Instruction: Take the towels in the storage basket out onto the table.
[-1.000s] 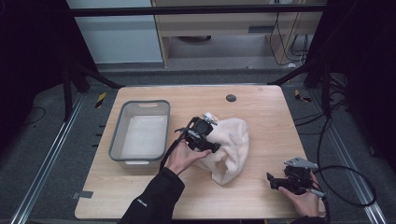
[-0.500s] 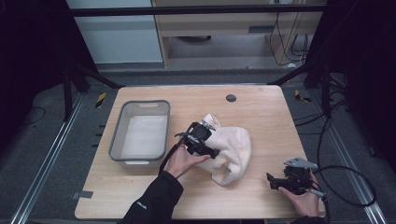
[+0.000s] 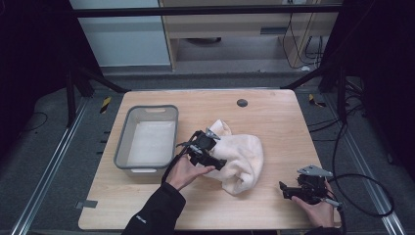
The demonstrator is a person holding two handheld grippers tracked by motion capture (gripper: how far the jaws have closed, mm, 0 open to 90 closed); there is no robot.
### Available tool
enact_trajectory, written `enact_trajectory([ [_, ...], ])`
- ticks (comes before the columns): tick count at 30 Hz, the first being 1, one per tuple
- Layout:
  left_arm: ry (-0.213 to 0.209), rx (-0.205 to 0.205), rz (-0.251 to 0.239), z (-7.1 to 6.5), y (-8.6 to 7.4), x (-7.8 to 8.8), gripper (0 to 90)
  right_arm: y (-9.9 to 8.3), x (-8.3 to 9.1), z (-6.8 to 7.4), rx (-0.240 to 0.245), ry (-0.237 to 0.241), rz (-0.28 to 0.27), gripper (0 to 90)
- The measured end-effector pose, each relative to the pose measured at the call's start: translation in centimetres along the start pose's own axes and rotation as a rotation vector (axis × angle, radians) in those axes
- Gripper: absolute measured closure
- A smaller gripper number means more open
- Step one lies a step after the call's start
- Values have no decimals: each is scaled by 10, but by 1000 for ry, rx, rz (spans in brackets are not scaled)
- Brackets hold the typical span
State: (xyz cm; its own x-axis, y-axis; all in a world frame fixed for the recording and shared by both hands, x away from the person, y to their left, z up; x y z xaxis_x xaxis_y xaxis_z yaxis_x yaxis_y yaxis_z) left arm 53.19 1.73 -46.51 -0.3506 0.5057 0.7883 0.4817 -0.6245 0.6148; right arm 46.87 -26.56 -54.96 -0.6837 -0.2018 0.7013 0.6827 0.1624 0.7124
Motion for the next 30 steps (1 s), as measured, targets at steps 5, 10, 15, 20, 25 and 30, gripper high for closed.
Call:
enact_trajectory([
  [5,4,-2,-36,0,-3,14,216,0,0,0,-2,-2,0,43],
  [10,8,-12,-74,-1,-8,26,219,0,0,0,-4,-1,-2,43],
  [15,24,-7,-119,1,-16,40,219,0,0,-1,-5,-2,-2,43],
  [20,38,-1,-154,4,-22,51,218,0,1,-1,-6,-3,-4,43],
  [25,67,8,-193,11,-32,66,214,0,1,-1,-5,-4,-7,43],
  [30,94,25,-226,20,-44,79,214,0,2,-1,-11,-5,-7,43],
])
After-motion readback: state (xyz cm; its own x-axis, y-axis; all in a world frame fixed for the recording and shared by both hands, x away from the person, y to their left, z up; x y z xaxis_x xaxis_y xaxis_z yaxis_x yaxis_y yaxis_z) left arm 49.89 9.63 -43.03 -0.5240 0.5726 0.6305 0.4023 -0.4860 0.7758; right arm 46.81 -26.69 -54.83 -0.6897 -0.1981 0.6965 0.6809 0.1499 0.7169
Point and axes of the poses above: each handheld gripper's, and its own axes: x roughly backward along the jaws, y roughly out of its top, z roughly to its left, the point moved 8 cm from there along -x, roughly forward along the jaws, and after that the axes turned 4 degrees about -x, right-handed, at the moved point
